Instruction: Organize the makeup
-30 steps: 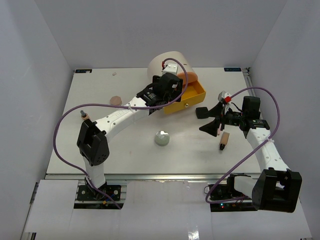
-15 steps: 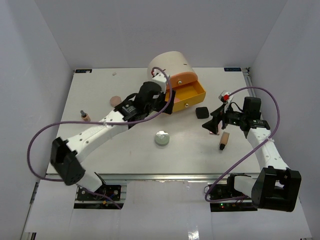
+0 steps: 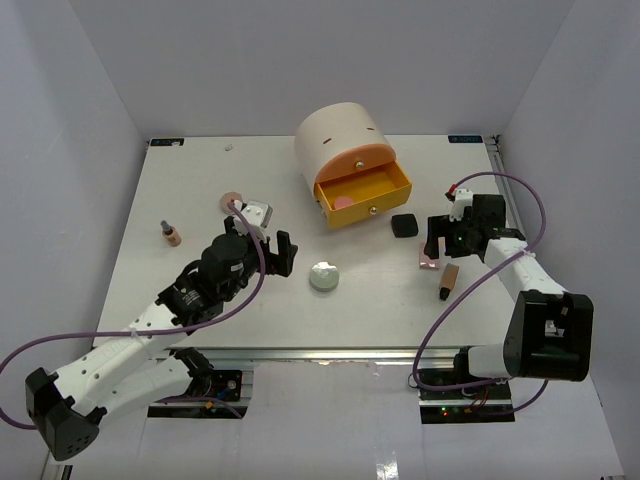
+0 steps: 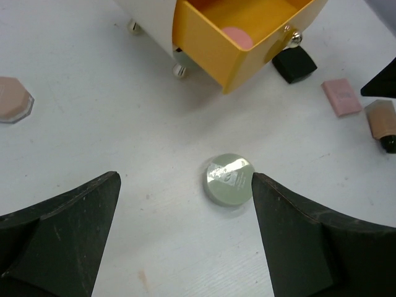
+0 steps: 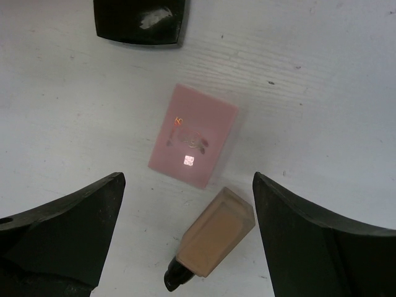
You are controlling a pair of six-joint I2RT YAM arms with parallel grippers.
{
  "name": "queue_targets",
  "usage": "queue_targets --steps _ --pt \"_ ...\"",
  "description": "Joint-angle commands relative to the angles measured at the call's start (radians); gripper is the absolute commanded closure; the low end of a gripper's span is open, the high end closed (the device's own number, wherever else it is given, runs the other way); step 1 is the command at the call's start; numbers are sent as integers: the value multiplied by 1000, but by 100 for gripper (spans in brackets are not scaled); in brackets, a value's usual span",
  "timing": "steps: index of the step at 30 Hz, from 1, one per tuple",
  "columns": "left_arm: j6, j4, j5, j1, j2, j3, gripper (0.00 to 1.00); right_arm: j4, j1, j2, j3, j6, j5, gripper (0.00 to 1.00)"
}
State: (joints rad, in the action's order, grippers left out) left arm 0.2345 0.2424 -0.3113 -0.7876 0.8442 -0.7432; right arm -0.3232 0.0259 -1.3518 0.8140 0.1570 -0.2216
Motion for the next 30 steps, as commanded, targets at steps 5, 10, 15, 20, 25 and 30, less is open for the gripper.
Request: queue_targets --steps 5,10,15,20,25,30 --pt "13 -27 -20 4 -86 9 2 11 -49 -76 68 -105 153 10" --pt "16 -24 -7 4 -96 10 2 16 -73 -139 89 -141 158 10" --pt "16 -24 -5 4 -102 12 2 20 -92 -167 98 -146 163 10" --pt "16 -24 -6 4 -103 12 2 21 -111 -183 91 -148 199 8" --pt "16 -23 -6 4 -105 12 2 29 -137 -216 94 -146 215 5" --pt "15 -22 -11 4 -104 13 2 41 -160 -241 97 -146 268 2"
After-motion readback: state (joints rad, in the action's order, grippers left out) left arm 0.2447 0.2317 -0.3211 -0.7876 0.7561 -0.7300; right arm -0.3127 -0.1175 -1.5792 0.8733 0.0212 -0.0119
